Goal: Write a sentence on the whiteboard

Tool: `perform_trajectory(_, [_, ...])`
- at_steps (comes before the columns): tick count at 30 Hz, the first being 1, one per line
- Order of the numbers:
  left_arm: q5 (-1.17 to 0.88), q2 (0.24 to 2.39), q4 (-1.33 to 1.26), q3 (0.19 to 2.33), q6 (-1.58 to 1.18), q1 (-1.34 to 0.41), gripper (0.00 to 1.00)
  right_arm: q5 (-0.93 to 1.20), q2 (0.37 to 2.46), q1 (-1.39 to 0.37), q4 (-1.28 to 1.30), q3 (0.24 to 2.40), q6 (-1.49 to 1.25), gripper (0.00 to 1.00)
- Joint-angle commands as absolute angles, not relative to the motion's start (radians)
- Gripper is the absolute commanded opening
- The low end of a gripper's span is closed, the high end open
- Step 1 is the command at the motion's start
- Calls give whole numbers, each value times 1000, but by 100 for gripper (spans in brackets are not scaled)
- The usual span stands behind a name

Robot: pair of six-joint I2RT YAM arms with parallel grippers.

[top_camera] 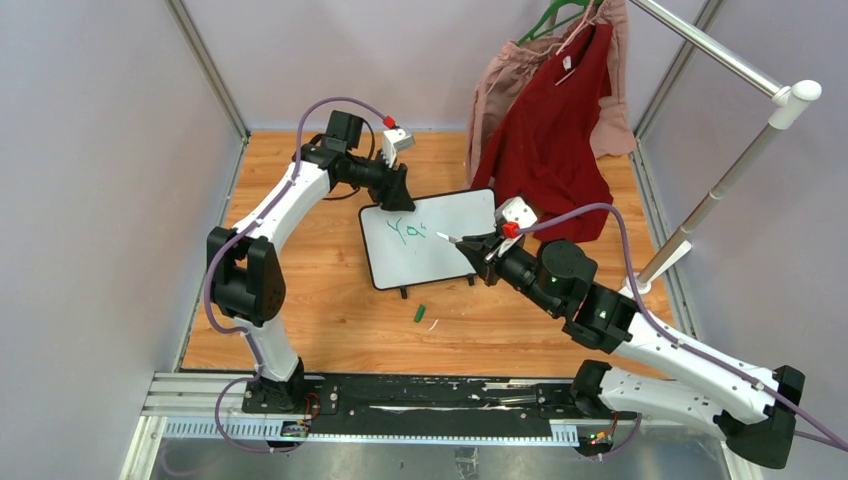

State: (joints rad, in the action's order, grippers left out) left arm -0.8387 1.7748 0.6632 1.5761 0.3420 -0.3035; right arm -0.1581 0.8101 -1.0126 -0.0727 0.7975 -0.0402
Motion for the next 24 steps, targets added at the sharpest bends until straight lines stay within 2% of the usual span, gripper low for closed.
perform_trajectory(1, [-879, 1783, 680, 1590, 366, -304, 49, -155, 821, -1025, -120, 843, -12, 0])
perform_trajectory(11, [-930, 1778, 666, 1568, 377, -304, 36, -171, 852, -1025, -167, 819, -16, 0])
perform_trajectory(24, [-941, 1777, 637, 1536, 374, -304, 20, -324, 977, -1025, -440, 684, -5, 0])
